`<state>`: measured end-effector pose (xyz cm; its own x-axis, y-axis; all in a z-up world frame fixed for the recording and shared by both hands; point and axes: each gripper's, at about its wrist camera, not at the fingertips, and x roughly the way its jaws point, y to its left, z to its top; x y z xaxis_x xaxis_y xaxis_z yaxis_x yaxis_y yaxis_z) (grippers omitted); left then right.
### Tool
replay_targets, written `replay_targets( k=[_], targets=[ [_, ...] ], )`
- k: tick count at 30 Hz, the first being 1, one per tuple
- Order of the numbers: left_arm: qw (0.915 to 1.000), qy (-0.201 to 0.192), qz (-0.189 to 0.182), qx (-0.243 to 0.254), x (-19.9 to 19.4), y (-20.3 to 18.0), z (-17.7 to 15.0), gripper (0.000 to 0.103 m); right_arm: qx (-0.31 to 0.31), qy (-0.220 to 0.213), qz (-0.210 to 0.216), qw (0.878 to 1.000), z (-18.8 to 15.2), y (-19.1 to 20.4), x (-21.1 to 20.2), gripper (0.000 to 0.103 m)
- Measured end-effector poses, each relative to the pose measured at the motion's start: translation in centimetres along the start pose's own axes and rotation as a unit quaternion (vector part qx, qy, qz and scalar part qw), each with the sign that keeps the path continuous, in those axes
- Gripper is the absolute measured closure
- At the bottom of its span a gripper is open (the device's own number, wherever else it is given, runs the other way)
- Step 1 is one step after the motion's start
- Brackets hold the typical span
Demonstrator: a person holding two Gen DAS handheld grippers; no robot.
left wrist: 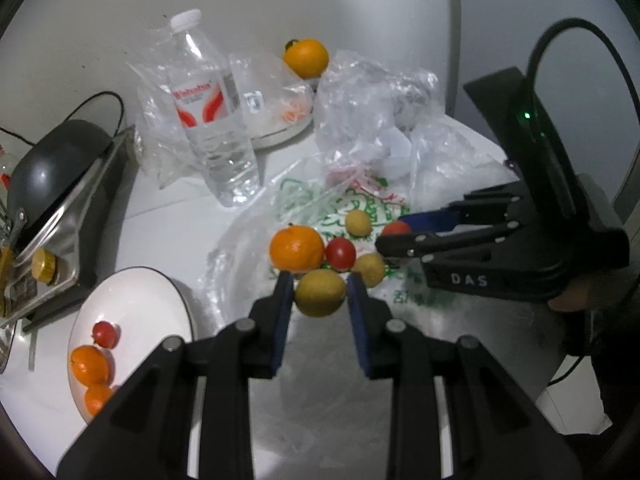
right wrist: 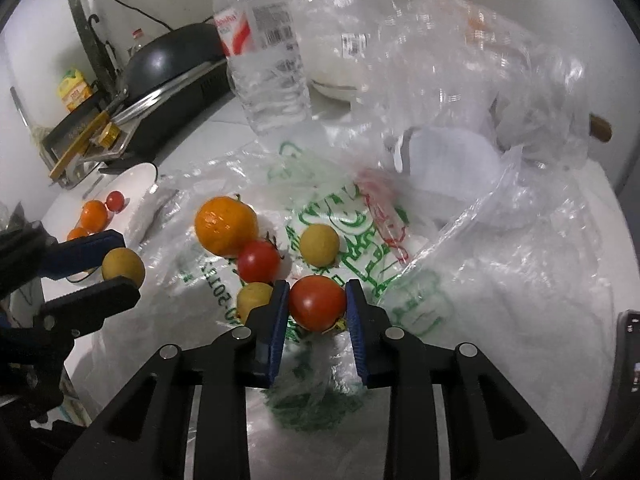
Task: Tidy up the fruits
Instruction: 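Carry the yellow fruit and the red tomato over the white plate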
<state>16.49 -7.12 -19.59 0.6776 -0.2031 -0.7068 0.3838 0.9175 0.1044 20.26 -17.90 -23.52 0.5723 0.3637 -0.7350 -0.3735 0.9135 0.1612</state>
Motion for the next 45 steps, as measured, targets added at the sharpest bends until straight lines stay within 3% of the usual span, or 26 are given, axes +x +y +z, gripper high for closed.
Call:
replay_targets(
  k=[13,24,45],
  targets=[
    [0.9994,-0.034,0.002,0.001,-3.8,1.4,-1.2,0.075,-0.013,-0.045,-0.014,0.999,0.3,3.7,-4.7,0.073],
    [0.9977,-0.064,0.008,-0.018,-6.7,4.4,-2.9,0.075,-0.037,-0.059,-0.014,0.997,0.8,8.5,-6.2,0.073],
    [0.9951,-0.063,0.036,-0.066,-6.8,12.9,-7.1,0.075,-0.087,-0.037,0.008,0.995,2.9,16.5,-3.2,0.073]
  ],
)
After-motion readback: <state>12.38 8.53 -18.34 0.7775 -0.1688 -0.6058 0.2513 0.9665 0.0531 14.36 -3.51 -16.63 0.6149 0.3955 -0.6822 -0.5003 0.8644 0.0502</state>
